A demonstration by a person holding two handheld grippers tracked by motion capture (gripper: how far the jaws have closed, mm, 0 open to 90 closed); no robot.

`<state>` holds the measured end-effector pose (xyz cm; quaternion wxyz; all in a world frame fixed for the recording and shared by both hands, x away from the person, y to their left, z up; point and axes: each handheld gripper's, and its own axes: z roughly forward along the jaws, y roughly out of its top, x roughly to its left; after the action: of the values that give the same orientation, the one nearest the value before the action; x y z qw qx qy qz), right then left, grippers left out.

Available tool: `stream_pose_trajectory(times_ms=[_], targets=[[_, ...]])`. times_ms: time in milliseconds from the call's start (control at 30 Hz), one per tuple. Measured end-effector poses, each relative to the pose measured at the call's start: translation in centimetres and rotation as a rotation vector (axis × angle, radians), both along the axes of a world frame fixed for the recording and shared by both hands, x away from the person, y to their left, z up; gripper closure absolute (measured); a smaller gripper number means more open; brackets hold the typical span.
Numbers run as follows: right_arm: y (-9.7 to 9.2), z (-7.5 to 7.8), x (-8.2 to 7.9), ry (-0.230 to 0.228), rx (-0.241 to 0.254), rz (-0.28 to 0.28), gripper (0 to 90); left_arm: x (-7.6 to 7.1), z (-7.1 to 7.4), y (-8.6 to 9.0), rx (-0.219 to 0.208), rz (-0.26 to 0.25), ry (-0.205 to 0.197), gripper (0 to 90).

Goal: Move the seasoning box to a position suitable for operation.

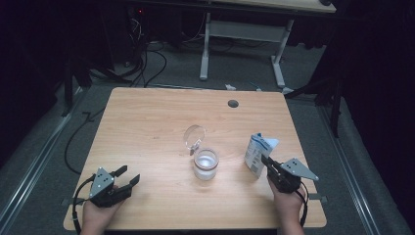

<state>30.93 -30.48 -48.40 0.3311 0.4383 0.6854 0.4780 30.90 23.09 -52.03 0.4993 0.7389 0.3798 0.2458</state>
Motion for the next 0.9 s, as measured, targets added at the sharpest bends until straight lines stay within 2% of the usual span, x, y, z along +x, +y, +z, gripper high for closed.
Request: stream_pose_trajectory(times_ms=[267, 400, 900], targets=[[0.22, 0.05, 0.06, 0.000, 0.000, -0.013, 85.2, 0.00, -0.05, 0.16, -0.001, 0.005, 0.001, 40.6], [0.31, 0.08, 0.07, -0.003, -0.016, -0.019, 85.9, 0.00, -0.06, 0.14, 0.000, 0.005, 0.002, 40.6], [0.51, -0.01, 0.34, 0.011, -0.001, -0.035, 71.2, 0.00, -0.07, 0.22, -0.008, 0.008, 0.003, 40.6]])
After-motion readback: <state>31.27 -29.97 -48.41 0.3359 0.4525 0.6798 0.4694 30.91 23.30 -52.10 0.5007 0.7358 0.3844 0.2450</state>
